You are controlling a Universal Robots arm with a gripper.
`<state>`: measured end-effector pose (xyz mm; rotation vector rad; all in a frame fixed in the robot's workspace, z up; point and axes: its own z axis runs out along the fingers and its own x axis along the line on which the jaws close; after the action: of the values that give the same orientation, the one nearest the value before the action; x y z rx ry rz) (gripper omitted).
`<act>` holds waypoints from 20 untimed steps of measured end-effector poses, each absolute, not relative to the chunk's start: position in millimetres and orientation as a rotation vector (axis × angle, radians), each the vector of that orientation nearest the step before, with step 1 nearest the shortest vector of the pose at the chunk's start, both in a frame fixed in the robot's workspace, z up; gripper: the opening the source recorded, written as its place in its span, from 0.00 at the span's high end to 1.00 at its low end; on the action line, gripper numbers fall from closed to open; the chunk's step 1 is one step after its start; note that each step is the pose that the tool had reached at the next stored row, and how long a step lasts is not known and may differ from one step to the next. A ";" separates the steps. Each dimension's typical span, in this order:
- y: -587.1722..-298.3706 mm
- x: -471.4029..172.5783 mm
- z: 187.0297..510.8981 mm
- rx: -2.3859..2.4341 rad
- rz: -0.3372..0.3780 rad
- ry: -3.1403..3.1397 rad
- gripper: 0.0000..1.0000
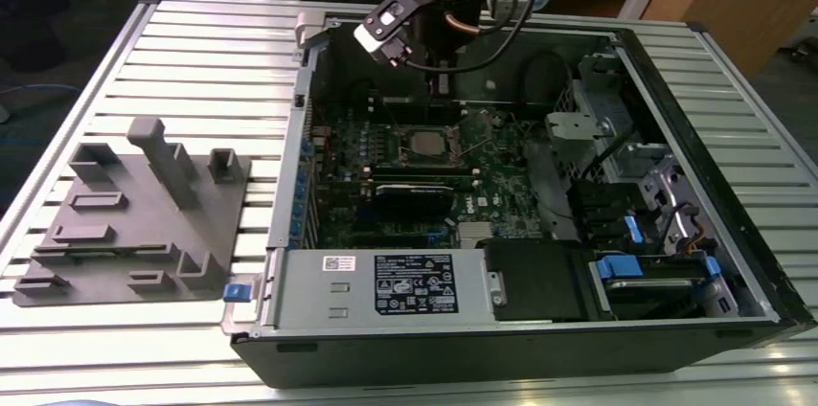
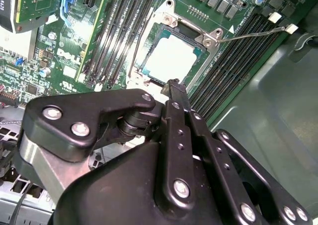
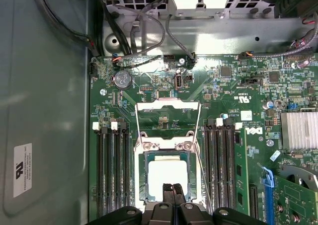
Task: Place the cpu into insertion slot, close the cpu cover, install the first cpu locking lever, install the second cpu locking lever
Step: 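Close the cpu cover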
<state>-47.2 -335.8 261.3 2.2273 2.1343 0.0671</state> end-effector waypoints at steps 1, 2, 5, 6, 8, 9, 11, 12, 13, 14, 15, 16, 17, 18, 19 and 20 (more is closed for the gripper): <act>-335.8 -47.0 261.3 2.227 0.067 2.134 0.89; -335.8 -46.7 261.3 2.227 0.067 2.134 0.89; -335.8 -45.3 261.3 2.227 0.067 2.134 0.89; -335.8 -44.7 261.3 2.227 0.067 2.134 0.89; -335.8 -43.5 261.3 2.227 0.067 2.134 0.89; -335.8 -43.2 261.3 2.227 0.067 2.134 0.89; -335.8 -43.1 261.2 2.228 0.067 2.134 0.89; -335.8 -43.1 261.3 2.227 0.067 2.134 0.89; -335.8 -43.1 261.3 2.227 0.067 2.134 0.89; -335.8 -43.1 261.3 2.227 0.067 2.134 0.89; -335.8 -43.1 261.3 2.227 0.067 2.134 0.89; -335.8 -42.8 261.3 2.227 0.067 2.134 0.89; -335.8 -42.4 261.2 2.227 0.067 2.134 0.89; -335.8 -41.8 261.2 2.227 0.067 2.134 0.89; -335.8 -41.0 261.3 2.227 0.067 2.134 0.89; -335.8 -40.2 261.3 2.227 0.067 2.134 0.89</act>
<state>-40.2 -335.8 261.3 2.2274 2.1343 0.0672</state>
